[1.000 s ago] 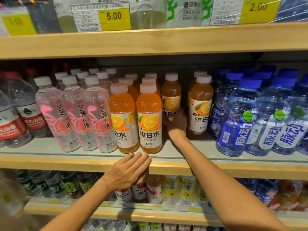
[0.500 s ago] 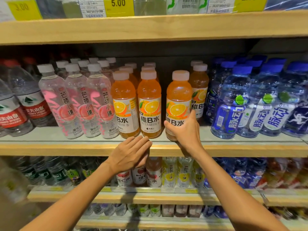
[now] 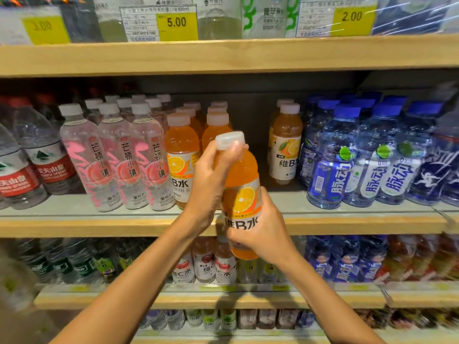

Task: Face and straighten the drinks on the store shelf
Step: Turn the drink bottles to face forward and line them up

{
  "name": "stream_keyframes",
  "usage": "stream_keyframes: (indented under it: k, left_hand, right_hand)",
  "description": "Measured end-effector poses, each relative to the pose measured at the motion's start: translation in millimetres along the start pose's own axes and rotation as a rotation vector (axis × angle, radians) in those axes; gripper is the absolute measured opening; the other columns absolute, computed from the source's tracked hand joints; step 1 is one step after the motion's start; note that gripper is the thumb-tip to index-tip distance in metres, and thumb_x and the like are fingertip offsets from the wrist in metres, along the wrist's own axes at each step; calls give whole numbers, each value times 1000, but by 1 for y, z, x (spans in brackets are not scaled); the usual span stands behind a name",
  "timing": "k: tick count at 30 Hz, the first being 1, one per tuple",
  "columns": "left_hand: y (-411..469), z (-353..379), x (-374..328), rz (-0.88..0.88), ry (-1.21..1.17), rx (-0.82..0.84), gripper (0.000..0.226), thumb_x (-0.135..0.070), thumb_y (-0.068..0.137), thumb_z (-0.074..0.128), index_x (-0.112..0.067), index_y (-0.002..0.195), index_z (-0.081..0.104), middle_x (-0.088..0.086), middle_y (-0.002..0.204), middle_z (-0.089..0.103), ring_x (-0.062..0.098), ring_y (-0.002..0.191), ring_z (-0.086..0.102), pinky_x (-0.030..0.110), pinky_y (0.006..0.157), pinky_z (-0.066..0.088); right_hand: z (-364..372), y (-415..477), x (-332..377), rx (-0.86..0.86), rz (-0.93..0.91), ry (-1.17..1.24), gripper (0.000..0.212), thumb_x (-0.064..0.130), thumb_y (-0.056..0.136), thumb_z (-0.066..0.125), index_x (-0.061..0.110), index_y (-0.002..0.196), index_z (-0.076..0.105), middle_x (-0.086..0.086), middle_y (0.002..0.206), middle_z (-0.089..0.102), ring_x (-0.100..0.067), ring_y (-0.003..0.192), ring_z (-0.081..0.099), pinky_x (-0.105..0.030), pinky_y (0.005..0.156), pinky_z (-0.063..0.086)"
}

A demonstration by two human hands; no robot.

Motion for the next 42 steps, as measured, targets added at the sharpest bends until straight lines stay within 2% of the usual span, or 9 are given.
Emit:
stream_keyframes:
  k: [3, 7, 10, 16, 21, 25, 30, 34, 42]
  left_hand:
    - [-1, 3, -3, -3, 90, -102, 53, -37, 64, 85, -15, 108, 64, -6, 93, 72, 5, 85, 69, 15, 66, 52]
    - [3, 5, -1, -24, 78, -153, 21, -14, 72, 80, -19, 89, 67, -5, 82, 72, 5, 75, 70, 15, 61, 53]
    - [10, 6, 0, -87, -19, -121, 17, -5, 75, 75, -17, 83, 67, -2, 78, 72, 11, 73, 70, 22, 63, 56]
    - [27, 24, -6, -205, -484, 348, 34, -14, 53, 77, -14, 85, 67, 3, 89, 66, 20, 79, 66, 34, 75, 53]
    - [26, 51, -10, -256, -810, 693, 38, -16, 59, 81, -10, 93, 65, 4, 90, 63, 19, 80, 64, 32, 80, 52]
    - [24, 52, 1, -287, -751, 725, 44, -22, 61, 82, -9, 100, 67, 7, 99, 66, 21, 89, 65, 35, 86, 51]
    - [28, 28, 19, -247, -244, 426, 76, -55, 54, 82, -15, 115, 63, 8, 114, 70, 21, 105, 66, 34, 85, 54]
    - [29, 10, 13, -104, 36, 143, 41, -49, 76, 71, -23, 107, 65, -5, 105, 71, 12, 104, 66, 32, 91, 51]
    - [19, 27, 16, -27, 107, -136, 44, -39, 70, 81, -25, 104, 57, -7, 92, 68, -1, 81, 67, 12, 65, 51]
  right_hand:
    - [1, -5, -2, -42, 48, -62, 66, 40, 46, 74, 27, 103, 45, 10, 85, 63, 1, 77, 61, -10, 58, 47]
    - [-1, -9, -1, -51, 63, -91, 70, 41, 50, 75, 22, 111, 45, 7, 90, 63, -11, 85, 62, -31, 71, 55]
    - [-4, -9, 1, 34, 21, 116, 61, 44, 58, 79, 26, 108, 48, 10, 93, 67, -7, 84, 66, -28, 74, 57]
    - [15, -15, -5, 645, 216, 778, 80, 55, 69, 76, 11, 130, 49, -19, 113, 65, -33, 101, 65, -47, 93, 50]
    - [34, -22, 7, 832, 218, 992, 75, 48, 75, 74, 6, 131, 46, -16, 108, 62, -28, 96, 64, -45, 89, 50]
    - [31, -18, 2, 742, 218, 921, 70, 45, 71, 78, 6, 123, 50, -16, 98, 63, -27, 83, 65, -39, 77, 54]
    - [1, -7, -5, 398, 126, 698, 58, 40, 62, 80, 10, 109, 64, -18, 90, 69, -30, 78, 68, -39, 72, 55]
    - [-20, 0, -10, 118, 131, 509, 54, 39, 56, 77, 16, 103, 65, -3, 90, 75, -19, 82, 71, -28, 70, 56]
    - [-26, -3, -15, -242, 86, -52, 43, 33, 57, 73, 26, 91, 47, 6, 75, 63, -6, 67, 61, -20, 53, 47]
Point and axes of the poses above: each hand's wrist, its own y-axis towards the middle knuckle, its own z-axis out of the palm, x = y × z, the point moved 7 cm from there along y, towards the middle knuckle
